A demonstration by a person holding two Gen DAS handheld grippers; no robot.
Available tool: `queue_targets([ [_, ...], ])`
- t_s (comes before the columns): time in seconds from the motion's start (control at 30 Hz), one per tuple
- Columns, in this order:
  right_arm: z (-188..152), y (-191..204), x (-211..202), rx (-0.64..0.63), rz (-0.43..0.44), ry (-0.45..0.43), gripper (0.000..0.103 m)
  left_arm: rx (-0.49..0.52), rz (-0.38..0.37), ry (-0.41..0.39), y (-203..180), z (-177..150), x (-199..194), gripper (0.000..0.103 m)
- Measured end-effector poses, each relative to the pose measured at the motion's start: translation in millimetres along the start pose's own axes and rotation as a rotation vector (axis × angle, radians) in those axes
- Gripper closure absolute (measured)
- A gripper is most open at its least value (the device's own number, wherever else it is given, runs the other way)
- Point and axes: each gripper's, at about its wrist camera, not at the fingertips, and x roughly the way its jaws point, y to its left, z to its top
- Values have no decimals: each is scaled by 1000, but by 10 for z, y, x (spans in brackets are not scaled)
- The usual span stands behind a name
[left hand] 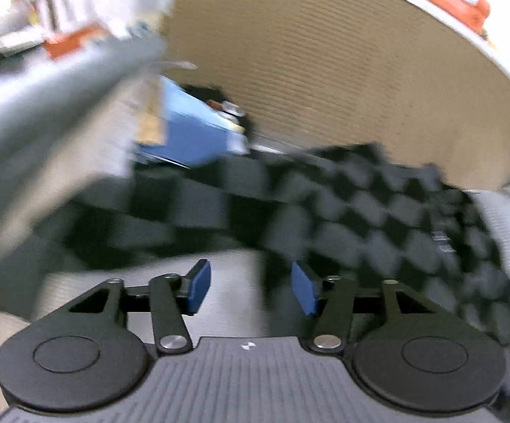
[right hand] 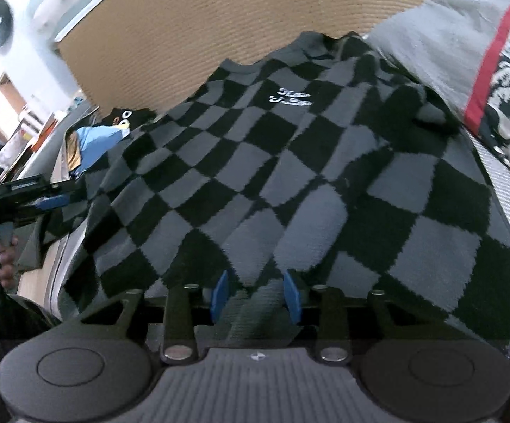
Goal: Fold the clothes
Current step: 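Move the left gripper to the other sleeve cuff and grasp it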
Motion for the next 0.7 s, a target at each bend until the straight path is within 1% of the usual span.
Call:
queue_targets([
  [0.1,21,96,10,-21,15,1,64,72,84,-29,199,83,-197,36],
  [0.17,96,185,80,-26,25,6,64,125,127,-36,323,114,-269,35],
  [0.2,159,258,156,-26,30,10,64,152,149,-27,379,119,-266,35],
  [0.27,166,327,202,-35,43,13,64,195,194,-4,479,122,-231,34],
  [0.33,109,352,167,-54,55,14,64,211,229,22,573,105,-175,34],
  [0.47,-90,179,-98,-62,68,13,64,226,278,70,729,52,-42,34],
  [0.5,-77,189,-68,-55,71,18,64,238,287,88,745,34,12,34],
  [0.6,-183,83,-294,-58,69,30,64,296,336,122,755,-51,185,34],
  [0.63,-189,90,-299,-61,70,31,64,322,355,136,743,-81,256,34],
  [0.7,-140,165,-220,-64,68,36,64,364,402,138,750,-142,355,34],
])
